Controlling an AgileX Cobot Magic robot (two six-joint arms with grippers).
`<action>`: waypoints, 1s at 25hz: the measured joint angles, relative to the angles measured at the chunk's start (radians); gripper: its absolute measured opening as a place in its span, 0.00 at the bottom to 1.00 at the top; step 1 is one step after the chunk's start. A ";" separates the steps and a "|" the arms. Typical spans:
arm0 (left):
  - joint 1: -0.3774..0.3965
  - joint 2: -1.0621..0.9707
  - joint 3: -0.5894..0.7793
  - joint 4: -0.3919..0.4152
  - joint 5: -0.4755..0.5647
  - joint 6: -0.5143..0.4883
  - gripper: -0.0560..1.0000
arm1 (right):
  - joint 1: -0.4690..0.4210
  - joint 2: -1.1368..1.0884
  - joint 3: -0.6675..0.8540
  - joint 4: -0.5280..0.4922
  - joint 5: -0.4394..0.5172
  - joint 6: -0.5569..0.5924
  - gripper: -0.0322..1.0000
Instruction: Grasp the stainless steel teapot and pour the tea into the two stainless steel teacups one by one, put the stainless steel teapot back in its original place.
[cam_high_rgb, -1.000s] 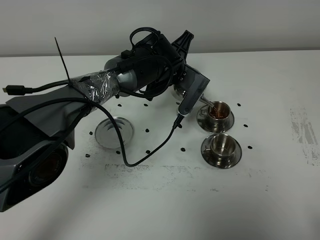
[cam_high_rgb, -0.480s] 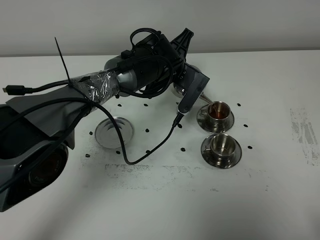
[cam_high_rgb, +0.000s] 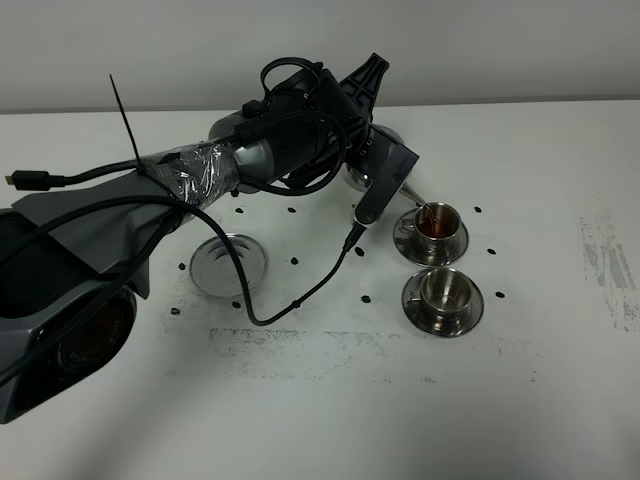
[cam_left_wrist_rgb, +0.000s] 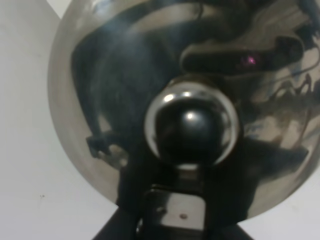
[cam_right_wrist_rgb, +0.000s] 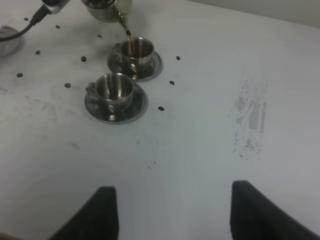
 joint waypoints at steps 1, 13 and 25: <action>0.000 0.000 0.000 0.001 -0.003 0.000 0.22 | 0.000 0.000 0.000 0.000 0.000 0.000 0.49; -0.001 0.000 0.000 0.013 -0.027 0.000 0.22 | 0.000 0.000 0.000 0.000 0.000 0.000 0.49; -0.001 0.000 0.000 0.024 -0.033 0.000 0.22 | 0.000 0.000 0.000 0.000 0.000 0.000 0.49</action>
